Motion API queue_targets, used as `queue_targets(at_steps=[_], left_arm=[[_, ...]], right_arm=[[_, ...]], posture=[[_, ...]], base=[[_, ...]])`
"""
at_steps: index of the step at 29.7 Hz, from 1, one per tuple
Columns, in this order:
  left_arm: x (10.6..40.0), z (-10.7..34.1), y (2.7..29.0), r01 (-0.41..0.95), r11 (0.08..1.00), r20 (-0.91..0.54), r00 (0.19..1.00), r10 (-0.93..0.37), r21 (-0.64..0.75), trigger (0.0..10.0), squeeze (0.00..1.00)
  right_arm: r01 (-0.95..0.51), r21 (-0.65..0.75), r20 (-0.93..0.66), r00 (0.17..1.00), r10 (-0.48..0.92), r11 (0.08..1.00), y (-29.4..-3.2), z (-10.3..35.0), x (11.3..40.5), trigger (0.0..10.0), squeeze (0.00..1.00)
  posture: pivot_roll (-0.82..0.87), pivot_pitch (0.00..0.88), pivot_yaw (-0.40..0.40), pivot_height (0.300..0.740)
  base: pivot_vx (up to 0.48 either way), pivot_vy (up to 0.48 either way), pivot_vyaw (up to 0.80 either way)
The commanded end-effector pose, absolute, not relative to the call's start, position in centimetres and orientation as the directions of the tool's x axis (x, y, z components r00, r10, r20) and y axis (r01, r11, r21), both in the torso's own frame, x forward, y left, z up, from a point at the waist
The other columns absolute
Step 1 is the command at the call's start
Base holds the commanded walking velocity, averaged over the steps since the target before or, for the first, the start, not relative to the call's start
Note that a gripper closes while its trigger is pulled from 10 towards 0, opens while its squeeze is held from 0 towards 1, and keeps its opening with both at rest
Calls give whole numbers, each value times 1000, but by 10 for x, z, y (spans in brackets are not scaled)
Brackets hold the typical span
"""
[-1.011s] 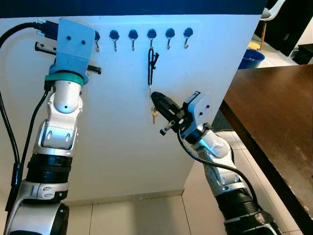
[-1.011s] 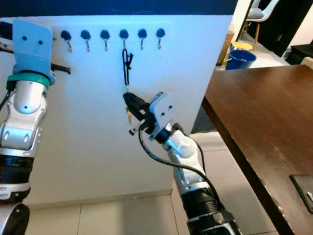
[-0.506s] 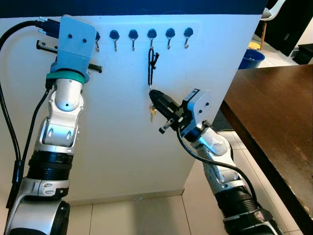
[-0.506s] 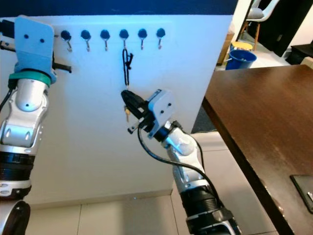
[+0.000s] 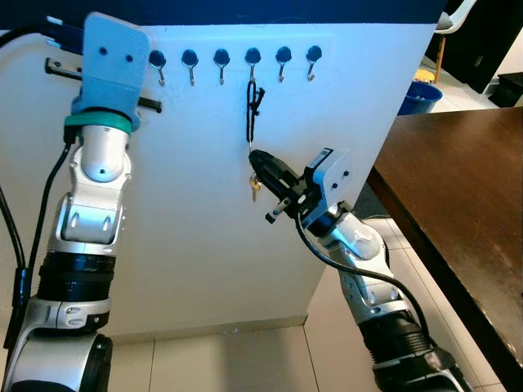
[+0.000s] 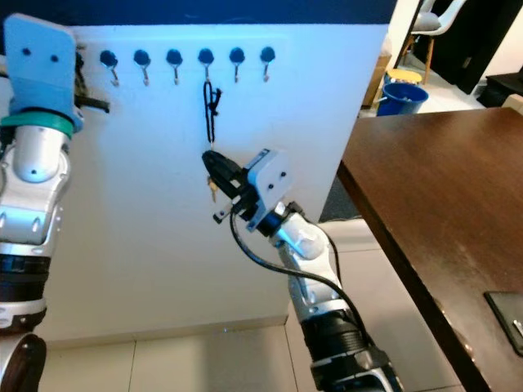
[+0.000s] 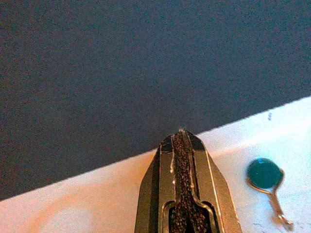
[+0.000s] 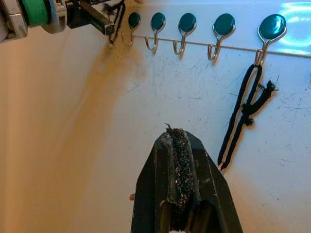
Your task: Hang keys on a hook
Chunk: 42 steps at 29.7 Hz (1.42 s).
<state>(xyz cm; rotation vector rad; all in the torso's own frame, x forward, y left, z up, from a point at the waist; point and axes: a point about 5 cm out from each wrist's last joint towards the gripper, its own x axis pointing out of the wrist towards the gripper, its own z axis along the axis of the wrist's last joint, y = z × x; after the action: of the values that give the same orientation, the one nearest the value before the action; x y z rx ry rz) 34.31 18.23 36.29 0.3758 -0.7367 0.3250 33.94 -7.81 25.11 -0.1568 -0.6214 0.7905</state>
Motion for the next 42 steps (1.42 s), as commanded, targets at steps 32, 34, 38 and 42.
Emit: queue_targets(at_steps=[32,34,38,42], left_arm=[[348,359,181,-414,884,685,709,165,216,10000,0],[344,361,183,-419,883,693,701,168,210,10000,0],[338,363,186,-429,880,704,689,173,203,10000,0],[335,363,189,-436,877,707,685,178,202,10000,0]], right_arm=[[-625,-350,460,533,710,697,-74,249,338,10000,0],[-625,-351,460,534,710,697,-74,248,338,10000,0],[-626,-351,459,534,710,697,-75,248,338,10000,0],[-628,-351,457,533,712,695,-75,248,338,10000,0]], posture=[[129,104,115,740],[131,101,111,740],[135,99,109,740],[137,94,105,740]], base=[[0,0,0],[0,0,0],[0,0,0],[0,0,0]])
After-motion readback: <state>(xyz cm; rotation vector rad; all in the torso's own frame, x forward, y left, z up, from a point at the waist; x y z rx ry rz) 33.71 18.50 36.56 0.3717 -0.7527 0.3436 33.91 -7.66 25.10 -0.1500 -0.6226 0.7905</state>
